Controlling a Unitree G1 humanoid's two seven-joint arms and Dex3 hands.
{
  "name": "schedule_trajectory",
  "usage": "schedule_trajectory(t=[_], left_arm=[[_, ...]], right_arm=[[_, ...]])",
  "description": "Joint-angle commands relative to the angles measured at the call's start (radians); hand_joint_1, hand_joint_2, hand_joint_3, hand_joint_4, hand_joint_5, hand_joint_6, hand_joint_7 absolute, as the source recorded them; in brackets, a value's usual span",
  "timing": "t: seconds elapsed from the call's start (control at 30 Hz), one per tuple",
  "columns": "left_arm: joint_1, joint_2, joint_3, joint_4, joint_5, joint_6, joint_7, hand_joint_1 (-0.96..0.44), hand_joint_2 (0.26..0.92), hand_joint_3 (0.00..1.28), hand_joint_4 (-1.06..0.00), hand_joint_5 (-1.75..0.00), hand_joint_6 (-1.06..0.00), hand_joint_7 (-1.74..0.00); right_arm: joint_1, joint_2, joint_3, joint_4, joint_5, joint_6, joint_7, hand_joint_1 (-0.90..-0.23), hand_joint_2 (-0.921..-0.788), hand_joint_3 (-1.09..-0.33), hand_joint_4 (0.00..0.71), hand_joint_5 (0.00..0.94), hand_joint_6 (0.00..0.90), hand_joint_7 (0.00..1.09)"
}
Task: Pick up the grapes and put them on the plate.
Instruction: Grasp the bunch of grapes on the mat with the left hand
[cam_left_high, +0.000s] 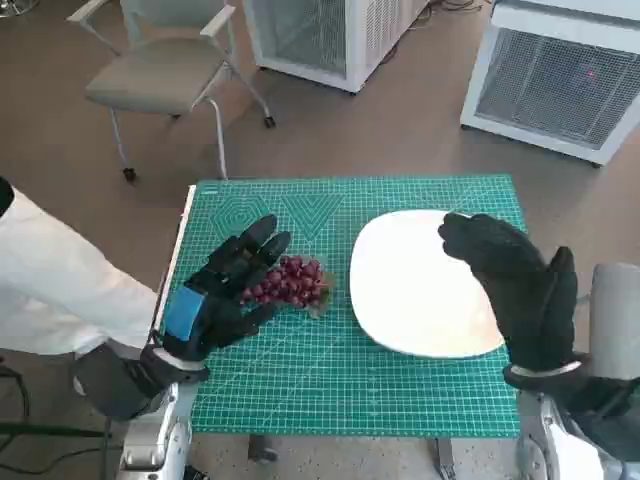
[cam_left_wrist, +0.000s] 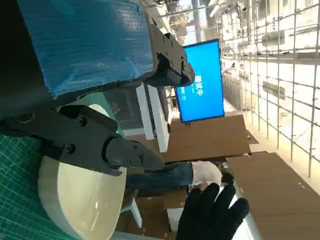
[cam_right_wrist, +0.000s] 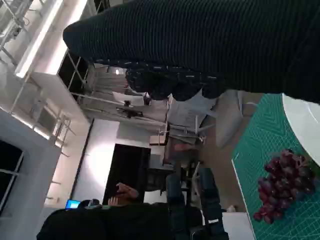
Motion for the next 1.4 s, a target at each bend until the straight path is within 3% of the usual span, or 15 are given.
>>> schedule_trajectory(t=[0.03, 1.4], left_arm=[[0.002, -0.009, -0.009, 0.005, 0.02, -0.02, 0.006, -0.35, 0.921, 0.13, -0.38, 0.0, -0.45, -0.01], [-0.029, -0.005, -0.012, 0.054, 0.042, -0.047, 0.005, -0.35, 0.921, 0.12, -0.37, 0.0, -0.45, 0.0]], right_arm=[[0.027, -0.002, -0.006, 0.014, 0.006, 0.009, 0.01, -0.419, -0.921, -0.634, 0.409, 0.674, 0.158, 0.97], [0.028, 0.0, -0.017, 0.011, -0.001, 0.004, 0.012, -0.414, -0.921, -0.64, 0.394, 0.701, 0.15, 0.99]])
